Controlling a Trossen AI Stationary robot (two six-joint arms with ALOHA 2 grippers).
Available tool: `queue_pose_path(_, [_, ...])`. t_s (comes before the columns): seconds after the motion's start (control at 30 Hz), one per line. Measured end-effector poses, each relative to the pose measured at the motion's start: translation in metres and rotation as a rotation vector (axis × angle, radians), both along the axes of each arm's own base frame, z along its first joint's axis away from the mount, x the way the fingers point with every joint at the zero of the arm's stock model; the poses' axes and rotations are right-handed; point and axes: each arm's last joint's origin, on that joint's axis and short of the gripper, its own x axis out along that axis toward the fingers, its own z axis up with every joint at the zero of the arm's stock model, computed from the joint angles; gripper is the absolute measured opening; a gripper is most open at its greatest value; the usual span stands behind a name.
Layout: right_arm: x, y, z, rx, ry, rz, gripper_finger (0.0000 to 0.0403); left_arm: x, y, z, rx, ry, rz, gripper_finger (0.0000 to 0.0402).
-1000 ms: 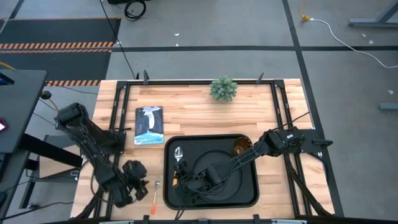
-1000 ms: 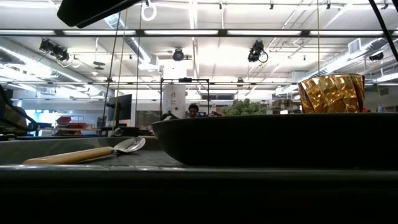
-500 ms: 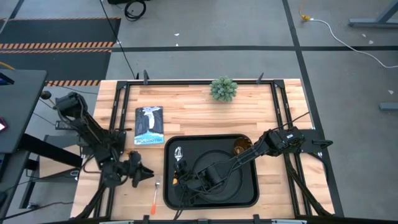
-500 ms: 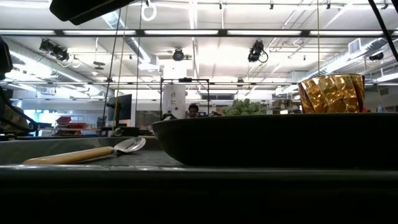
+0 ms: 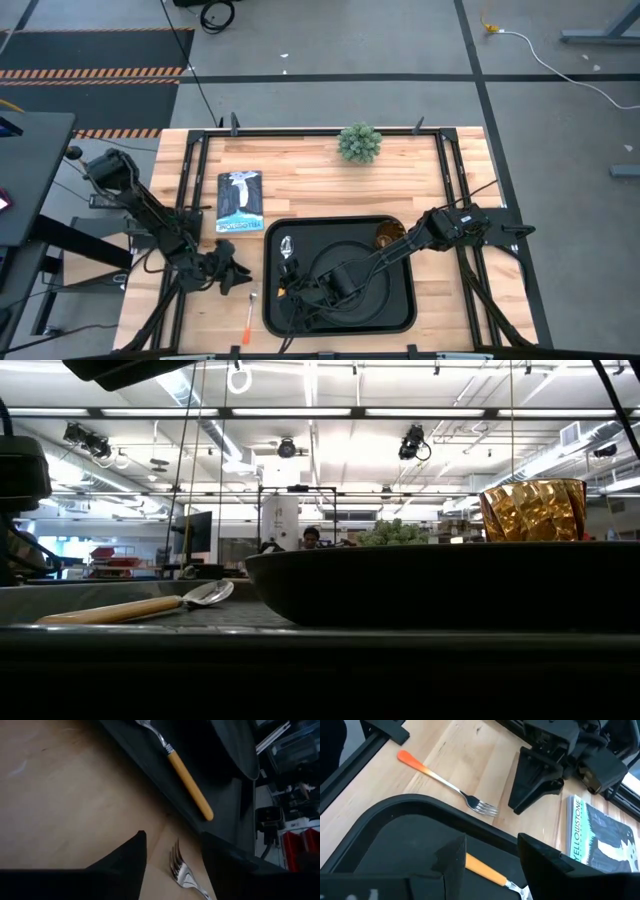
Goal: Pick and place plate/cup/fork/spoon on tray
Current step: Put the orange fork on the black tray
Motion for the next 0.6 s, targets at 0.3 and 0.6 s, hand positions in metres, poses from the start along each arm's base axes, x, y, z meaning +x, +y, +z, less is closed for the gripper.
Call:
queue_pose_path(0.3, [0.0004,0.0007,0.0005,0.024,0.001,0.014,0.0184,0.0064,0.0043,0.0,0.005,0.015,-0.005,0.0197])
queue_pose_path(0.6, [0.0002,0.0009,0.0005,0.024,0.001,0.014,0.0184,0.0109,0.0009,-0.0077,-0.017,0.02,0.024,0.0183])
